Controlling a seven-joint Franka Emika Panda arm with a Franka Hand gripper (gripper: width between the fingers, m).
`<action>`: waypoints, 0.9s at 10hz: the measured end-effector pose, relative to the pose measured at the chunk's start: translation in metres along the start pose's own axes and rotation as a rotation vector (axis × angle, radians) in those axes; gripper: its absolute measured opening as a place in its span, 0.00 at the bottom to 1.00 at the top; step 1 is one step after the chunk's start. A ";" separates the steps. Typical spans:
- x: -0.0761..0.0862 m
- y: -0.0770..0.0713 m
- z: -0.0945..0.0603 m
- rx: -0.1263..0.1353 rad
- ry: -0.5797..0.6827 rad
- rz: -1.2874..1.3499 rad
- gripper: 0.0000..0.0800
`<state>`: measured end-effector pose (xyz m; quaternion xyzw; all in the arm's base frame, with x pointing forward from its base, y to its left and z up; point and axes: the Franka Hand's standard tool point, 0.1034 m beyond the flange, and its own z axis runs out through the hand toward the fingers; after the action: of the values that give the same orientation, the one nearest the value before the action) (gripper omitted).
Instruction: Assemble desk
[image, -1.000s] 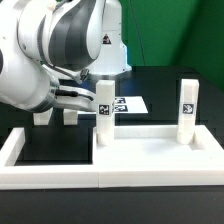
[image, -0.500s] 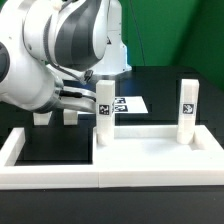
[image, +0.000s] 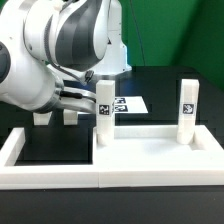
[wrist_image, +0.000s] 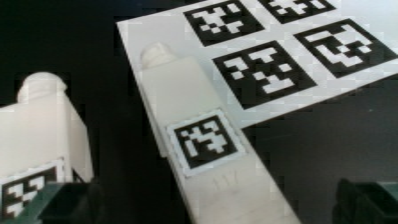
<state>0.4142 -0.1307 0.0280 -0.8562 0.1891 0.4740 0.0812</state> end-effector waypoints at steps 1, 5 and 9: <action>0.002 0.000 0.000 -0.001 0.005 0.001 0.81; 0.001 0.004 0.000 0.027 0.010 -0.066 0.81; -0.001 0.004 0.000 0.032 0.004 -0.065 0.81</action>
Offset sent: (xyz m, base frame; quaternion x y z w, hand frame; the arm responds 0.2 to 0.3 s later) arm -0.0098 0.0138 0.0136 0.1019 -0.0167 -0.0958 0.9900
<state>0.4124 -0.1340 0.0290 -0.8613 0.1690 0.4664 0.1099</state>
